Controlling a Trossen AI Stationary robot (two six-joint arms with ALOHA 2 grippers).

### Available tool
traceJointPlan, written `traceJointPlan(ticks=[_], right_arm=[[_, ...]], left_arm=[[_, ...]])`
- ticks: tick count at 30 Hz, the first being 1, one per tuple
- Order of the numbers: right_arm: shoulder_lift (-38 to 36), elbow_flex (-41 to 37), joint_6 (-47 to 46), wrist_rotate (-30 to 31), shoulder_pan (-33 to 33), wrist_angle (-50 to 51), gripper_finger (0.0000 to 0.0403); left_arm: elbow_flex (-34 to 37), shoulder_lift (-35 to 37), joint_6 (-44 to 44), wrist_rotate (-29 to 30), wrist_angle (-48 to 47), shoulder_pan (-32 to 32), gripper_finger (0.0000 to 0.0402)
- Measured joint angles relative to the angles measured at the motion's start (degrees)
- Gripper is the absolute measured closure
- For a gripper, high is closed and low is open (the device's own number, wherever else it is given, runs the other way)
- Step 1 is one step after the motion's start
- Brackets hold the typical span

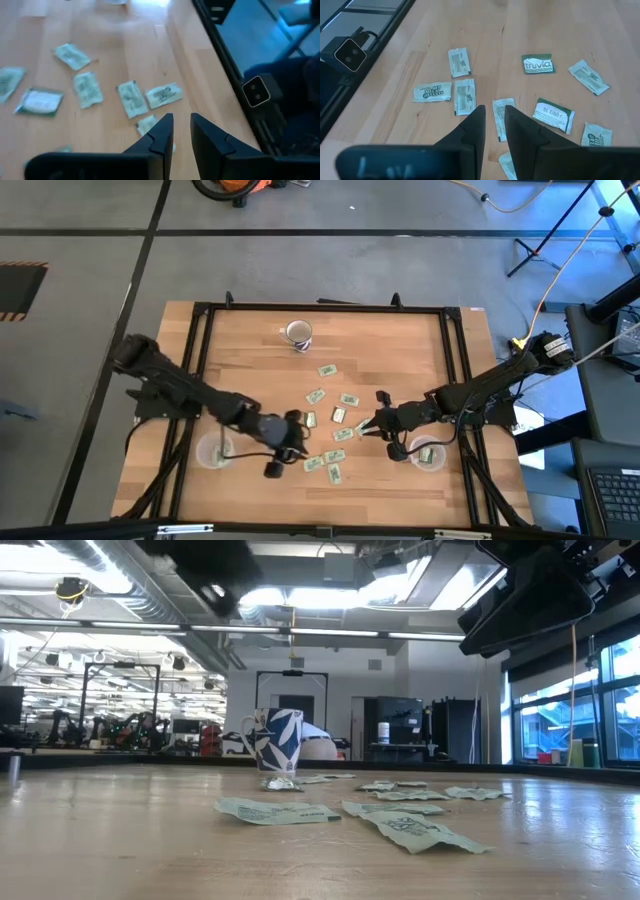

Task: Pick and place Stevia / Truvia into bins
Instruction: Put the light green stevia packet into the left transparent container

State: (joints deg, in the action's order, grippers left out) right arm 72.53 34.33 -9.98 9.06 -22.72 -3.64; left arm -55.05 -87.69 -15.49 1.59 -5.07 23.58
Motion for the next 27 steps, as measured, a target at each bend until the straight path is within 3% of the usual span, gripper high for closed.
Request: traceJointPlan(ticks=[3, 11, 27], right_arm=[[0.0, 0.0, 0.0, 0.0, 0.0, 0.0, 0.0327], [0.0, 0.0, 0.0, 0.0, 0.0, 0.0, 0.0327], [0.0, 0.0, 0.2, 0.0, 0.0, 0.1, 0.0327]], left_arm=[[0.0, -4.4, 2.3, -3.3, 2.8, -2.0, 0.034], [0.0, -13.9, 9.7, -4.2, 9.3, -3.6, 0.034], [0.0, -22.3, 10.3, -2.1, 16.6, -3.4, 0.034]])
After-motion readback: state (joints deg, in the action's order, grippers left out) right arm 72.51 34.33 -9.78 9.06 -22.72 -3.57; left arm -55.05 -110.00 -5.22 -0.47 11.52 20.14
